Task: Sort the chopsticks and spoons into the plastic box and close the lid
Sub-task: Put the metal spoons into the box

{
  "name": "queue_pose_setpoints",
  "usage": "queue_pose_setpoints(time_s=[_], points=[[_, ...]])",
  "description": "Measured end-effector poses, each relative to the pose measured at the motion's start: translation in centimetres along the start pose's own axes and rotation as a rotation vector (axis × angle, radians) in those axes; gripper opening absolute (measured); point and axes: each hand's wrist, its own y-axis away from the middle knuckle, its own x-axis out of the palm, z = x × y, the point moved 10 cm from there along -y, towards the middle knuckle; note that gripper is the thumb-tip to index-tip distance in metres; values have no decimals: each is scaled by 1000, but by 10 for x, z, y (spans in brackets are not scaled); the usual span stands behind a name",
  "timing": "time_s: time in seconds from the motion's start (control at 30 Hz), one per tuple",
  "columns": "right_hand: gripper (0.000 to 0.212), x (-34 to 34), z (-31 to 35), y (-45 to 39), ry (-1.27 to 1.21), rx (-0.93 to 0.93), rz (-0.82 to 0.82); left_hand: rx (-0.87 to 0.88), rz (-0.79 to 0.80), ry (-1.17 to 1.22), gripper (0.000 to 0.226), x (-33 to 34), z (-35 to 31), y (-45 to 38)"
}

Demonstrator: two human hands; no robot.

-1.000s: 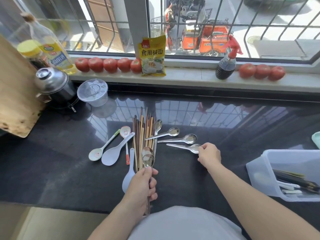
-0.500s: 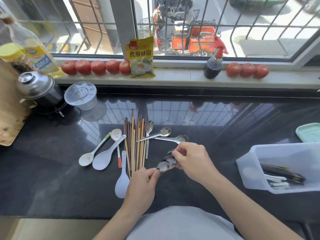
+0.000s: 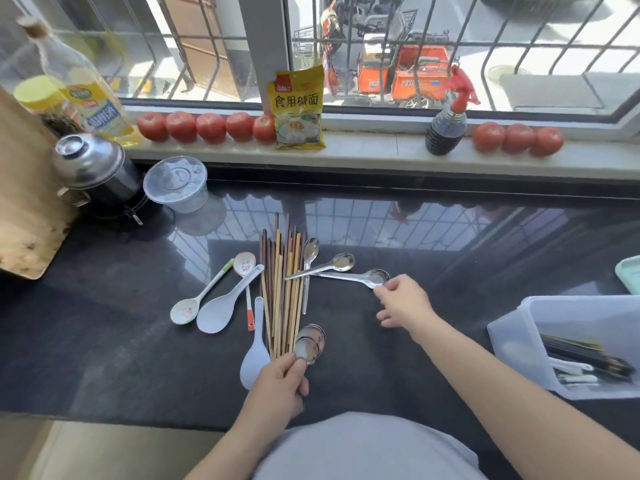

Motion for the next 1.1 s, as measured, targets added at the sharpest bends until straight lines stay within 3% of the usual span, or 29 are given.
queue_pose_setpoints(time_s=[0.07, 0.2, 0.33, 0.5, 0.63, 0.8, 1.0, 1.1], points=[[30, -19, 2, -27, 87, 23, -152, -23, -34, 39, 39, -9, 6, -4], [17, -2, -2, -52, 48, 51, -115, -34, -90, 61, 43, -24, 3, -5], [17, -23, -12, -41, 34, 54, -288, -31, -147, 41, 45, -38, 4, -7], [10, -64, 7, 24, 89, -279, -430, 52, -127, -17, 37, -35, -11, -10], [15, -44, 26, 70, 200, -469, -262, 195, -59, -233, 32, -14, -46, -9], [14, -19, 47, 105, 217, -609, -184, 466, -181, -589, 29, 0, -83, -5], [15, -19, 50, 105, 251, -612, -152, 567, -244, -561, 21, -6, -81, 1], [19, -1, 49, 106, 221, -576, -23, 475, -182, -532, 26, -5, -71, -2]])
